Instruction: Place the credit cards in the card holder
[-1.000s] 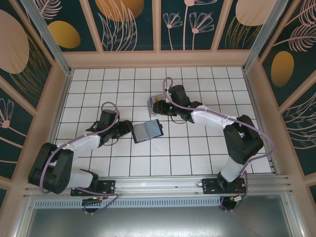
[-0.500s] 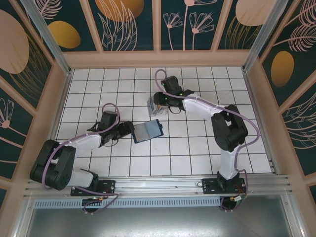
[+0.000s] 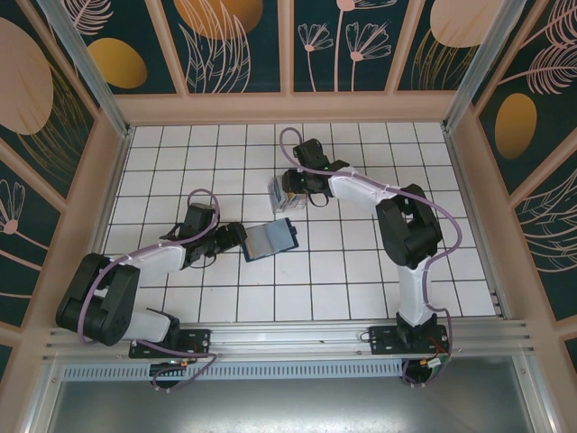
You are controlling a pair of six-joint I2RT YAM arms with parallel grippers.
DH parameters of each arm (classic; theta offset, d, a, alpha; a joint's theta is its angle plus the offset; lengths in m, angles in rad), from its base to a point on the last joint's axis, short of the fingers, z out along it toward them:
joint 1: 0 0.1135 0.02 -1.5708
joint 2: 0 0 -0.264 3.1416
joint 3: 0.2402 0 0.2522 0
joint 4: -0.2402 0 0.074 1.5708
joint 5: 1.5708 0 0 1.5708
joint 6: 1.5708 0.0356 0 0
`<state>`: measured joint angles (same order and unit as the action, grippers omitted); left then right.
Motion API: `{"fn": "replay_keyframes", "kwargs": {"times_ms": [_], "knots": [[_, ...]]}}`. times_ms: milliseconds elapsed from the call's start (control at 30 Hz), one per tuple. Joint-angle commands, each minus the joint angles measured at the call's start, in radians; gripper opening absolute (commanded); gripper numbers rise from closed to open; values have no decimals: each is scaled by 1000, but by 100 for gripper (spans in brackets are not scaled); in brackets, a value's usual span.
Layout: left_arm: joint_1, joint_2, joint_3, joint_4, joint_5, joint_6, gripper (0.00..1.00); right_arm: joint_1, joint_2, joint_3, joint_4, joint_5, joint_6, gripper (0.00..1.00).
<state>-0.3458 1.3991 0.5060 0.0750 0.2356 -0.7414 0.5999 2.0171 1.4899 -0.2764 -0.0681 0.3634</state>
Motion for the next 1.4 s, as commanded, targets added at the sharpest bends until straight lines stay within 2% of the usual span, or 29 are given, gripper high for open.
{"fn": "replay_keyframes", "kwargs": {"times_ms": [0, 500, 633, 733, 800, 867, 1100, 1200, 1367], "knots": [[4, 23, -3, 7, 2, 24, 74, -6, 0, -5, 12, -87, -17, 44], [4, 25, -34, 48, 15, 8, 60, -35, 5, -25, 98, -306, 54, 42], [3, 25, -34, 57, 33, 3, 58, -47, -26, -100, 181, -353, 88, 38], [4, 23, -42, 58, 19, 1, 58, -47, -18, -85, 149, -313, 92, 36], [4, 27, -41, 64, 33, -4, 58, -46, -11, -80, 123, -260, 78, 41], [3, 33, -40, 70, 40, -3, 58, -46, 9, -79, 129, -239, 70, 42], [4, 31, -40, 69, 43, -3, 57, -47, 11, -95, 206, -370, 86, 33], [4, 32, -44, 71, 36, -6, 52, -47, -17, -114, 238, -414, 96, 29], [3, 39, -43, 88, 55, -5, 50, -92, -67, -191, 361, -517, 145, 28]]}}
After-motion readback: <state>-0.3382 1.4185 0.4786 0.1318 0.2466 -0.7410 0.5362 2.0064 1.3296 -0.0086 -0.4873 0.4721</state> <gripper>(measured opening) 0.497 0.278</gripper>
